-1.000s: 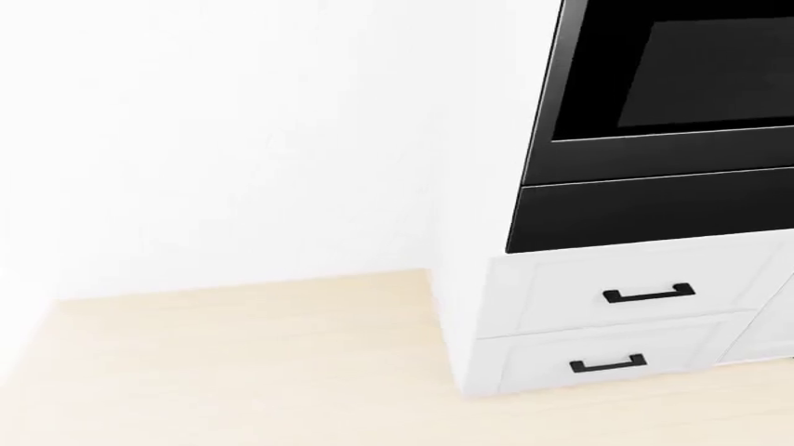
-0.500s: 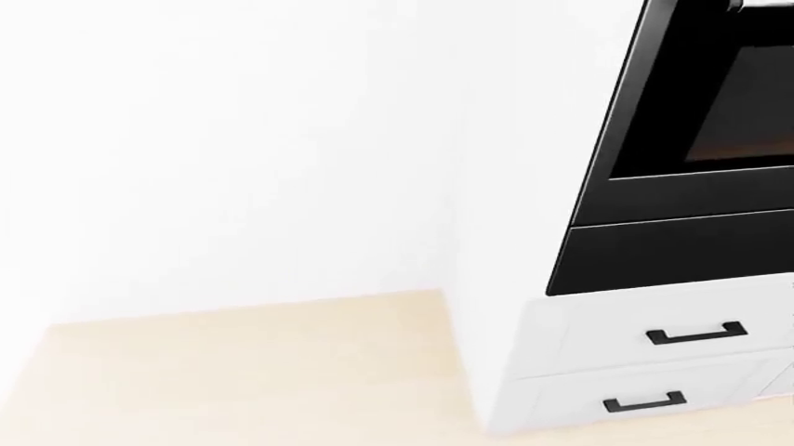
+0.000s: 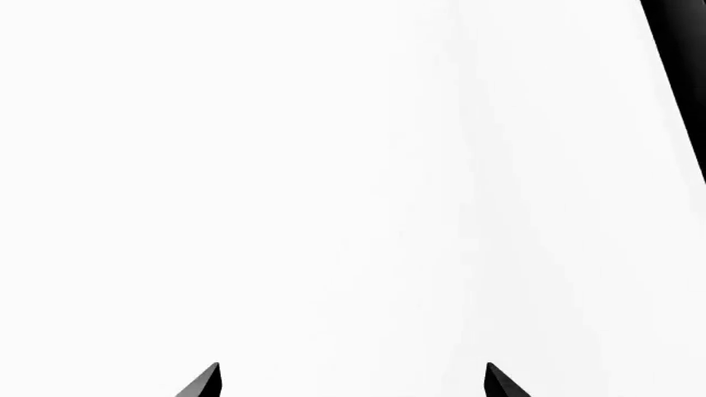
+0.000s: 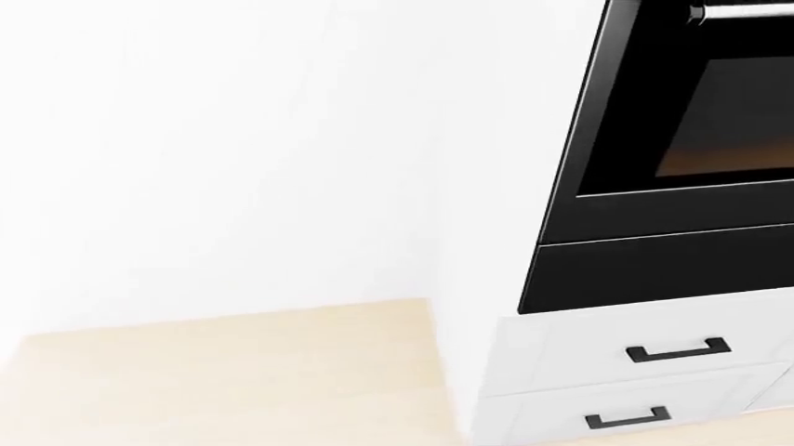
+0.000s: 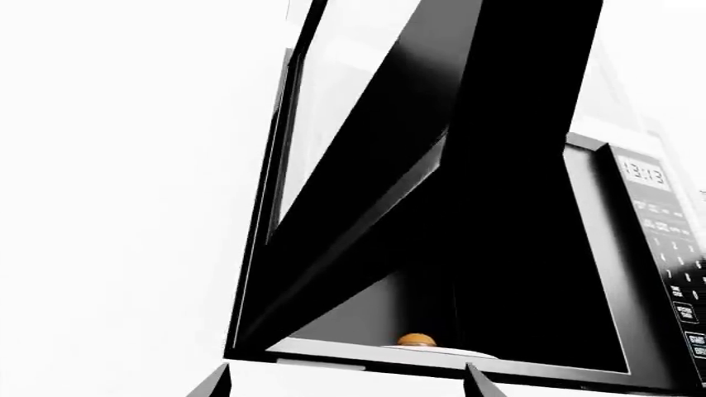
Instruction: Close the microwave door
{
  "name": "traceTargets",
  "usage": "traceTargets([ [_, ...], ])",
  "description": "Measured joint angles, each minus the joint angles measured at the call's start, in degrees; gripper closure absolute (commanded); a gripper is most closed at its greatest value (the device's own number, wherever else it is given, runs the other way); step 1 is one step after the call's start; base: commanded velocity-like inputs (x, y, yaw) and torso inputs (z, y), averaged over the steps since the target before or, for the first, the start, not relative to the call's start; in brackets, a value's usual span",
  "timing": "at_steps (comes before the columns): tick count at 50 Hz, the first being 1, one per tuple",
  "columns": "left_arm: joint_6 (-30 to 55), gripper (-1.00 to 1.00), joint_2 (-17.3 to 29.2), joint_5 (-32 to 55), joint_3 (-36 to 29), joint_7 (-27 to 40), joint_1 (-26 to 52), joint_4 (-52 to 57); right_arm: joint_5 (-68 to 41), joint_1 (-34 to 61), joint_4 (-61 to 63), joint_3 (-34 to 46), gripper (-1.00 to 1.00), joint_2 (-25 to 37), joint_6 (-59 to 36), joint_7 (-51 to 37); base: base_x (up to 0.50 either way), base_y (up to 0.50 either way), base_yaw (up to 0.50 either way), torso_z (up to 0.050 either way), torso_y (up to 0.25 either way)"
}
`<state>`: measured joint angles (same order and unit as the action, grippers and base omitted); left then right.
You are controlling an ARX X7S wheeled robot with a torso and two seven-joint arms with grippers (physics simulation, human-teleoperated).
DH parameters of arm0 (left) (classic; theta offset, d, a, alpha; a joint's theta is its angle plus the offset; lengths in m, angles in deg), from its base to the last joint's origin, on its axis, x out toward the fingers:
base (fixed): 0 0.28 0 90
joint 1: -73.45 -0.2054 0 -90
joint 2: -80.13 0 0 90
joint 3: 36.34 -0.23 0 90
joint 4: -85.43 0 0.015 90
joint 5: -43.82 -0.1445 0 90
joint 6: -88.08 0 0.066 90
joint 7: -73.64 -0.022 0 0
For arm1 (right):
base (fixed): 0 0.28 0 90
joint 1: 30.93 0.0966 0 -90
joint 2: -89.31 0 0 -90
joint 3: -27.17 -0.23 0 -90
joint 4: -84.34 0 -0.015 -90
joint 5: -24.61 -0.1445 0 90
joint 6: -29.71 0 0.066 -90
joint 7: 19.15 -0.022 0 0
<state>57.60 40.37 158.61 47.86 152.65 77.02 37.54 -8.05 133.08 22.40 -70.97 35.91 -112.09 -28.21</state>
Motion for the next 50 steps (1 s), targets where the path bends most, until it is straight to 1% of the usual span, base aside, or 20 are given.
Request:
traceTargets([
  [22, -0.7, -1.00, 0.6, -0.1, -0.8, 0.0, 0.5, 0.0, -0.4, 0.1, 0.4, 0.2, -1.00, 0.0, 0.7, 0.2, 0.06, 0.49, 0.00, 0.000, 0.000],
  [30, -0.9, -1.00, 0.9, -0.2, -0.9, -0.1, 0.6, 0.1, -0.8, 0.2, 0.4, 0.0, -1.00, 0.0, 0.8, 0.2, 0.43, -0.16, 0.00, 0.000, 0.000],
  [50, -1.6, -1.00, 1.2, -0.2, -1.6, -0.3, 0.6, 0.3, -0.8, 0.3, 0.3, -0.1, -1.00, 0.3, 1.2, 0.2, 0.50, -0.06, 0.00, 0.000, 0.000],
])
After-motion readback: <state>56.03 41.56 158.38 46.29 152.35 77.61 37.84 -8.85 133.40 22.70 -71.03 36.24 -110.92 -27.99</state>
